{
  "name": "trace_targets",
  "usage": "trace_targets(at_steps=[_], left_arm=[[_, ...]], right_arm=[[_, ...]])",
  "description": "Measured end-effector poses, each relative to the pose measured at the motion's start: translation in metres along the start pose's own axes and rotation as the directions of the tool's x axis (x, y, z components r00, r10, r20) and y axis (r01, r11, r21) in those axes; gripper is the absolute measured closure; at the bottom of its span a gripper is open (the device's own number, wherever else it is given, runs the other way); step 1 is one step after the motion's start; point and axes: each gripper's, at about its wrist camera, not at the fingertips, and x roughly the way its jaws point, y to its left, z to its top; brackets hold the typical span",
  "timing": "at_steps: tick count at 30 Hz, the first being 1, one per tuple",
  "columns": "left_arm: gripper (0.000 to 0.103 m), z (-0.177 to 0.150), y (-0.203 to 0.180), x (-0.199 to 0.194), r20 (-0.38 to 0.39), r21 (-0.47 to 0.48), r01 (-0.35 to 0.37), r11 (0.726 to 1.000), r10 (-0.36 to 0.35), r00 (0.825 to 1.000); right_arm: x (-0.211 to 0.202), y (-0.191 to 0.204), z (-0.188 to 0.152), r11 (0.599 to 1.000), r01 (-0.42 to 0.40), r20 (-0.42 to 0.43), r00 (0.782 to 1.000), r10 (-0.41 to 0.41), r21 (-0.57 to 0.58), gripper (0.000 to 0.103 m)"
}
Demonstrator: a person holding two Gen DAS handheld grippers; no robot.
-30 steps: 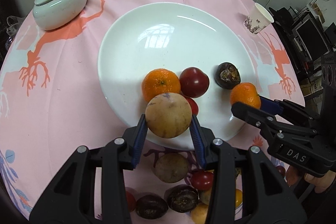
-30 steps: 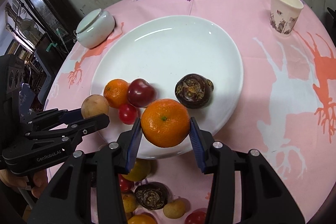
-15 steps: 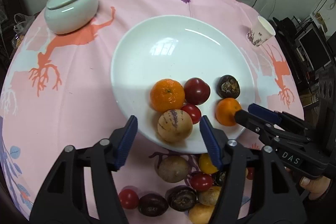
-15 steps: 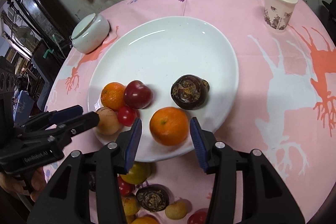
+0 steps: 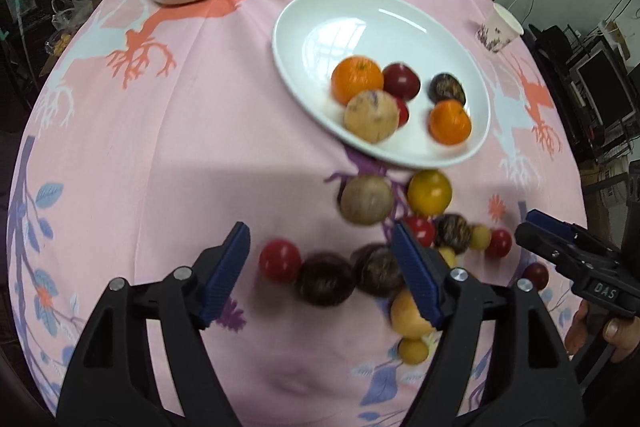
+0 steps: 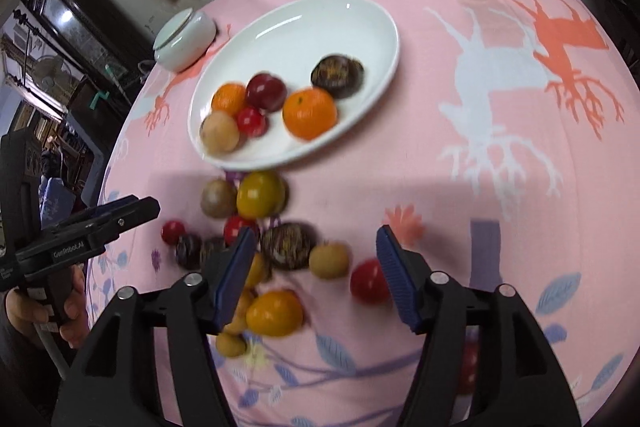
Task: Organize fruits
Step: 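Open both tools over the plate and withdraw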
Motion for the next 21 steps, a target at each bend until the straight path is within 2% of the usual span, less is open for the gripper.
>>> trace_targets(at_steps=[4, 12, 21], left_arm=[[0.024, -0.022, 0.004, -0.007, -0.016, -0.013, -0.005, 1.0, 0.005, 1.0], [0.024, -0.057, 0.008, -0.009, -0.045, 0.016, -0.042, 0.999, 0.042, 0.998], [0.024, -0.061, 0.024, 0.0, -0.068, -0.012, -0.071, 0.997, 0.07, 0.995]], right_arm=[[-0.004, 0.0, -0.018, 1.0, -0.005, -0.02, 1.0, 0.005, 0.029, 0.033], [-0.009, 0.001, -0.047, 0.999, -0.003, -0.067, 0.998, 0.005, 0.033, 0.032], [-0.028, -0.014, -0.059, 0.998, 0.024, -0.05, 0.999, -0.021, 0.057, 0.032]])
